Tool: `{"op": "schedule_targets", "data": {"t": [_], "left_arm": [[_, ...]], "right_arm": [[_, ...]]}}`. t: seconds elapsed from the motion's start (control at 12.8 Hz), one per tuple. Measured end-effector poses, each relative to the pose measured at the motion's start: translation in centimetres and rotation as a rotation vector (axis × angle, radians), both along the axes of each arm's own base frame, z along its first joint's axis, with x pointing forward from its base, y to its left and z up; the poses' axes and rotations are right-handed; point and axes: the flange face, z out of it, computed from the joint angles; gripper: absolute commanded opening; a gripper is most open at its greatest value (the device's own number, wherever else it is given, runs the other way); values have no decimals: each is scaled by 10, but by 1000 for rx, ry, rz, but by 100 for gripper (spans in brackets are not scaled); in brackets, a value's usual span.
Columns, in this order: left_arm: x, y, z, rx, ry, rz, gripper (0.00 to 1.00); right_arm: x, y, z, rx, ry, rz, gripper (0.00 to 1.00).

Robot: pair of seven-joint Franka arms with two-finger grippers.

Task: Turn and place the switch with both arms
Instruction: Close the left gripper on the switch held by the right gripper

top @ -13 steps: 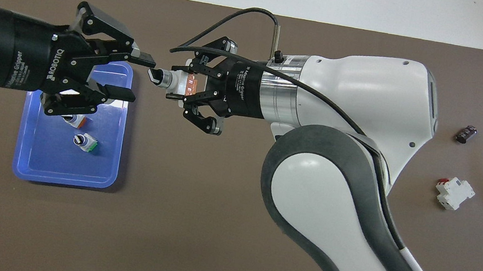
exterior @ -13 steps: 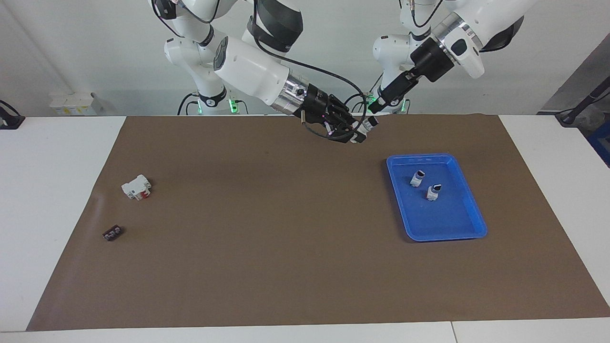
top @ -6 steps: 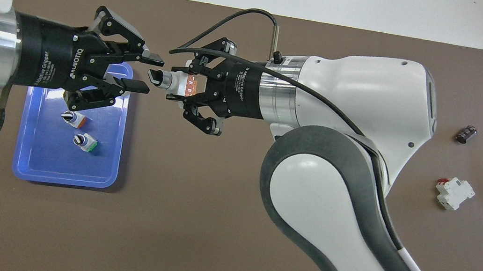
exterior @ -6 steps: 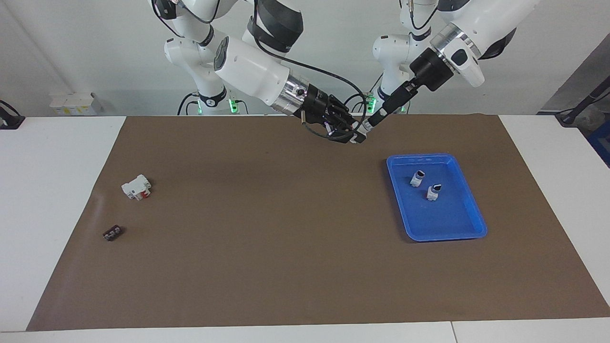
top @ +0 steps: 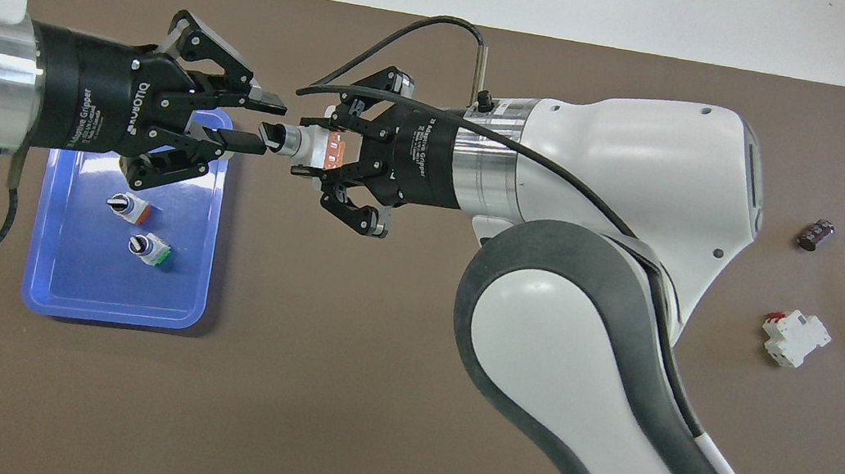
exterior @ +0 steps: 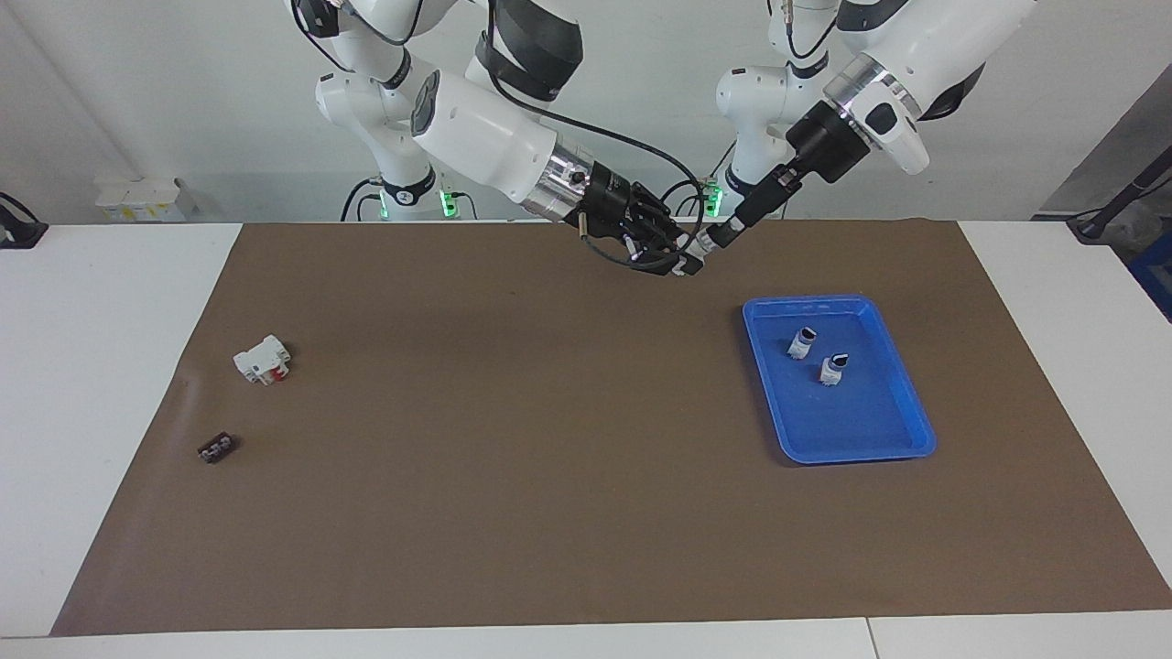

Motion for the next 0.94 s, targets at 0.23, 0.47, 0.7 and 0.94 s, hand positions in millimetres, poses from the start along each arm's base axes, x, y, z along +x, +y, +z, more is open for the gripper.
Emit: {"op": "schedule_targets", "data": {"t": [0.23,0.47,0.7,0.94], "left_arm": [[-1,0,0,2,-4,-6,17],[-3,0,0,8,-8,-23,0],[-3,0,0,13,-23,-41,0],[-3,0,0,34,-94,-120,0]], "right_arm": [[0,0,0,0,0,0,0],[1,-1,0,-1,-1,-2,0],[1,-1,0,-1,0,-1,0],[0,0,-1,-2,1,0,0]]}}
